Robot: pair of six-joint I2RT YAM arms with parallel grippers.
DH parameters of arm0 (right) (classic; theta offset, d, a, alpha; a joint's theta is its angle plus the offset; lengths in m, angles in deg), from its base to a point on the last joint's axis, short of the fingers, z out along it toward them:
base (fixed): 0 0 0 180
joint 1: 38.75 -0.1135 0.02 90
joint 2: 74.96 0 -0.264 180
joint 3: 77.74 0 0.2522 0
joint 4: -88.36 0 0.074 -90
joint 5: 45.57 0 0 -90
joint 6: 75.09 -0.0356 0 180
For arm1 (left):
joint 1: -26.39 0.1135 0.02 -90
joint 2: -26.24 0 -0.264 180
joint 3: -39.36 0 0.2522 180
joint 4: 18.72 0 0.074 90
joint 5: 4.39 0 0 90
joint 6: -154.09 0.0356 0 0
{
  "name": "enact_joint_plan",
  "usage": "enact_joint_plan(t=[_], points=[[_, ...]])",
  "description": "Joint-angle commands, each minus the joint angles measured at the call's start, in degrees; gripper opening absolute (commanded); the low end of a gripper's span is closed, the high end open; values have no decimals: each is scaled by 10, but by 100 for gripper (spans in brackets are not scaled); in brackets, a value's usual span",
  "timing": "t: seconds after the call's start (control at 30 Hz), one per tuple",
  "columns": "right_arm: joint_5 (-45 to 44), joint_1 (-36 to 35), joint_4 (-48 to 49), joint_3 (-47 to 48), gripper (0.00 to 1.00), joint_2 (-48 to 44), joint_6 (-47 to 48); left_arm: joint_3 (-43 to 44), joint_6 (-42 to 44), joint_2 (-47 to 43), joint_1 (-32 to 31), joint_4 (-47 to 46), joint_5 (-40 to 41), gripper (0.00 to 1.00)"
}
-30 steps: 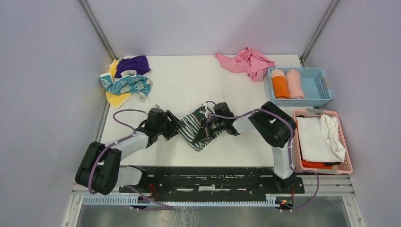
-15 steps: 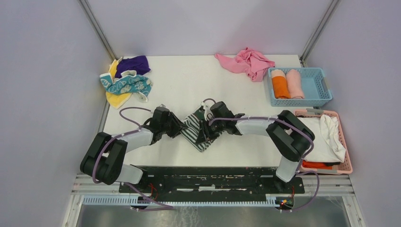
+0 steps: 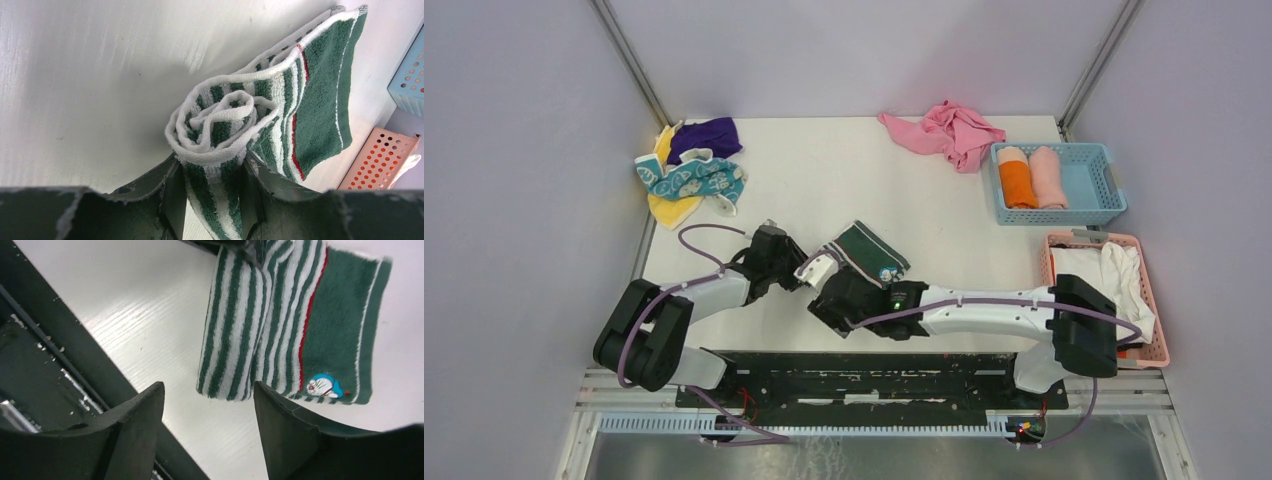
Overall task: Roll the towels
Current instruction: Roll the towel at the center of the board.
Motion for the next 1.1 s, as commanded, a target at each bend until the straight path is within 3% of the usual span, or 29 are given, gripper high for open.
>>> enact_joint_plan(t=[0.0, 0.33, 0.5, 0.67, 0.77, 0.93, 1.07], points=[[-165, -50, -15, 61, 73, 69, 68, -8, 20, 10, -5, 75, 39, 44], [-259, -81, -57, 117, 70, 215, 70, -9, 21, 10, -7, 75, 38, 46], [-249, -72, -66, 104, 68, 245, 67, -8, 29, 13, -7, 73, 35, 46], [-212, -51, -73, 87, 57, 249, 57, -4, 37, 16, -6, 79, 36, 46], [-184, -36, -77, 79, 41, 243, 56, 1, 43, 7, -5, 91, 43, 47], [-6, 0, -35, 47, 6, 181, 57, 4, 44, -50, 2, 119, 50, 58], [204, 58, 24, 20, 0, 131, 27, -2, 34, -120, 10, 140, 56, 68]])
